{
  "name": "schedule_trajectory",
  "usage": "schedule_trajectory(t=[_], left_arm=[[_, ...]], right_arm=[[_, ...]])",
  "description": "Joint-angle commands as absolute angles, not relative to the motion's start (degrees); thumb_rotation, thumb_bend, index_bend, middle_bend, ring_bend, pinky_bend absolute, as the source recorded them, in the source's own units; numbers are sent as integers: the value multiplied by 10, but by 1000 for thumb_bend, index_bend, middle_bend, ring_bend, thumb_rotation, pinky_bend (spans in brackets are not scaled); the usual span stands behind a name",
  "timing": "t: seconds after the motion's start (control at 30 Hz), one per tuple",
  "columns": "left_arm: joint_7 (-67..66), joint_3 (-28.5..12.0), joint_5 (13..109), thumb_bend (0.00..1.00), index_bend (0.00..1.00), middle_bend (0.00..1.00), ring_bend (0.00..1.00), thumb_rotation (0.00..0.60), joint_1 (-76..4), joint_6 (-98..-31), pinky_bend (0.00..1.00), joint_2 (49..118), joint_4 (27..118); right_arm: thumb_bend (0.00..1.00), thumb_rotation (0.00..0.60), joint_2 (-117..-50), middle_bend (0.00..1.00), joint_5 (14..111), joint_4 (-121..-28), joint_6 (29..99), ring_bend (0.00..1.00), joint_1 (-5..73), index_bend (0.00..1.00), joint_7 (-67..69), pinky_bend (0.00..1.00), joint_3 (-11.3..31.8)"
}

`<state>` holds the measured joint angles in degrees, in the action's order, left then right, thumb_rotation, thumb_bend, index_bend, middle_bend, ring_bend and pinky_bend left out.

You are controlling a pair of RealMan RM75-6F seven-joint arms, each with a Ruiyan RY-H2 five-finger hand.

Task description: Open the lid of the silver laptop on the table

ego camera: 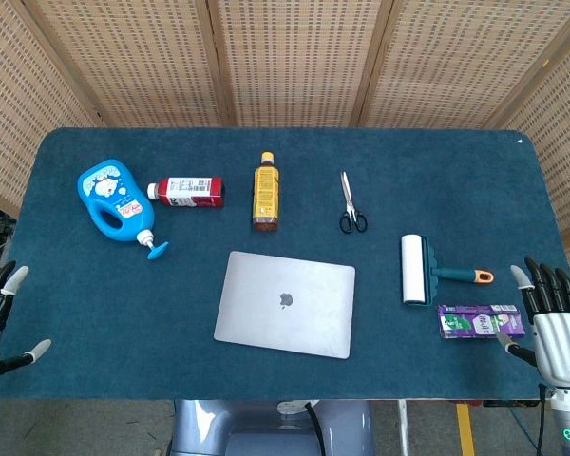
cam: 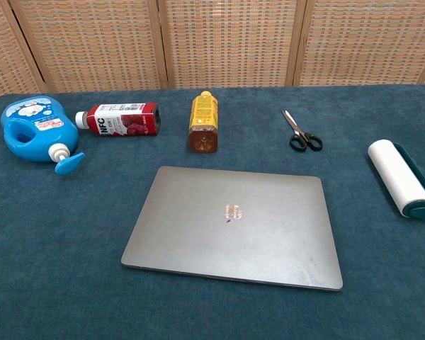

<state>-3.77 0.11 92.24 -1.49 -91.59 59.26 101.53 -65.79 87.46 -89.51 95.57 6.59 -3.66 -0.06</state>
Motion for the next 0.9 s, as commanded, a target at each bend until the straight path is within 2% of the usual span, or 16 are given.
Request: schedule_trajectory(t=[0.03,0.23,0.43,0.57,0.7,0.9], left_arm=[[-38,1,922,0,0,0,0,600,-15,-914,0,593,1015],[-39,-5,910,0,0,0,0,600,-21,-903,0,596,1011],[-54,-17,878,0,0,0,0,600,-36,-871,0,603,1012],[-62,-25,857,0,0,0,0,600,-49,-847,0,611,1006],[-54,-30,857,0,0,0,0,600,-54,-847,0,619,996],[-43,-34,847,0,0,0,0,600,-58,-839,0,620,987]], right_arm=[[0,600,-657,0,878,-896,947,0,64,0,-43,0,-1],[0,600,-657,0,919,-905,898,0,90,0,-40,0,-11],[0,600,-656,0,963,-961,770,0,179,0,-101,0,-1],[3,600,-685,2,948,-998,662,0,244,11,-152,0,17],[50,600,-728,19,915,-1015,561,0,304,36,-177,0,31],[166,600,-807,53,859,-1010,486,0,361,56,-218,0,59]])
